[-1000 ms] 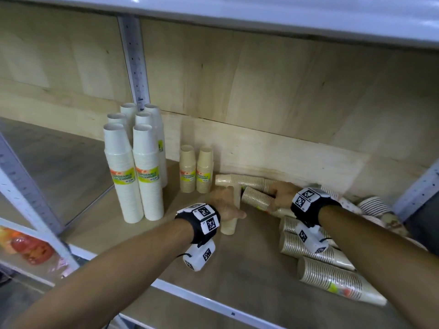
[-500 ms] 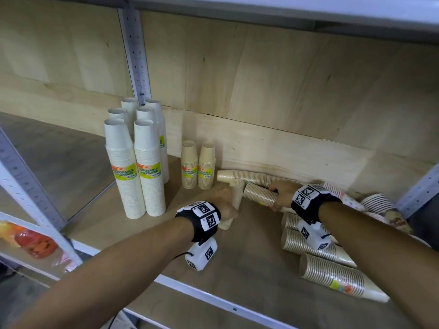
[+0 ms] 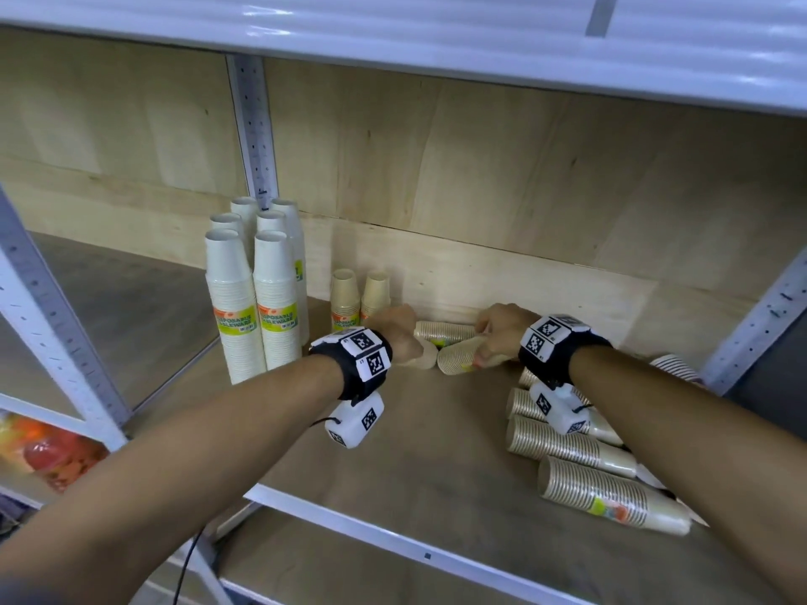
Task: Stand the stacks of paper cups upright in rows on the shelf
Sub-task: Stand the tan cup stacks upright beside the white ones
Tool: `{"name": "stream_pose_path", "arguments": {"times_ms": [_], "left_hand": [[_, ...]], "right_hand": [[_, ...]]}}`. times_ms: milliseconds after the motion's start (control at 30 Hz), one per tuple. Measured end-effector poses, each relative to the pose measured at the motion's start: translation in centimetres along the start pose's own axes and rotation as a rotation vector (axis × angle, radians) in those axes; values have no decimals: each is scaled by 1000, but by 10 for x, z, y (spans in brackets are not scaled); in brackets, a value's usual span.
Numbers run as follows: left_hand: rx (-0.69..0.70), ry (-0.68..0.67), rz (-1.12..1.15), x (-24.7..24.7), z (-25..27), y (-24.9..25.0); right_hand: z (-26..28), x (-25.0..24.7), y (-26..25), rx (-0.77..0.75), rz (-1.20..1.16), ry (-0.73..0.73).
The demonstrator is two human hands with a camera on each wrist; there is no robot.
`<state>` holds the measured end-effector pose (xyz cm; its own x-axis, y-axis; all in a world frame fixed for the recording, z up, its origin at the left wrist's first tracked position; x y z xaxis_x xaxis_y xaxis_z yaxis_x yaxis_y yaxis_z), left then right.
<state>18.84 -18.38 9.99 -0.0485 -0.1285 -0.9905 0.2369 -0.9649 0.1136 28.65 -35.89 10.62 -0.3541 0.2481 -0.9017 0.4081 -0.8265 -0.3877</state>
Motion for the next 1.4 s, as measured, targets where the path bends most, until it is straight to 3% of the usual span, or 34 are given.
{"name": "stream_pose_path", "arguments": {"times_ms": [467,733,1100,1400], "left_hand": [[111,146,91,-25,-9,9],[183,160,154,-28,-16,12],[138,205,159,-28,-27,9],[207,180,147,-27,-30,14]], "right_hand": [[-4,-5,-51,-181,-74,95],[-4,-16,-54,-173,-94,138],[-7,-19,-46,-115,-115,174],[-6,-20,-43,-124,-105,90]]}}
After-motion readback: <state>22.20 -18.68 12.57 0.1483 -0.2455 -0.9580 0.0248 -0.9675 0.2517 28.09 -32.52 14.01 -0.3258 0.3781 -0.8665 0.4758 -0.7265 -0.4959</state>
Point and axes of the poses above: each hand's wrist, its own z-axis away from the middle knuckle, its own x-axis out of the palm, y = z × x, the point moved 2 cm from there along -z, towards the middle knuckle, and after that the axes turned 14 degrees about -z, right-handed, at the moved point
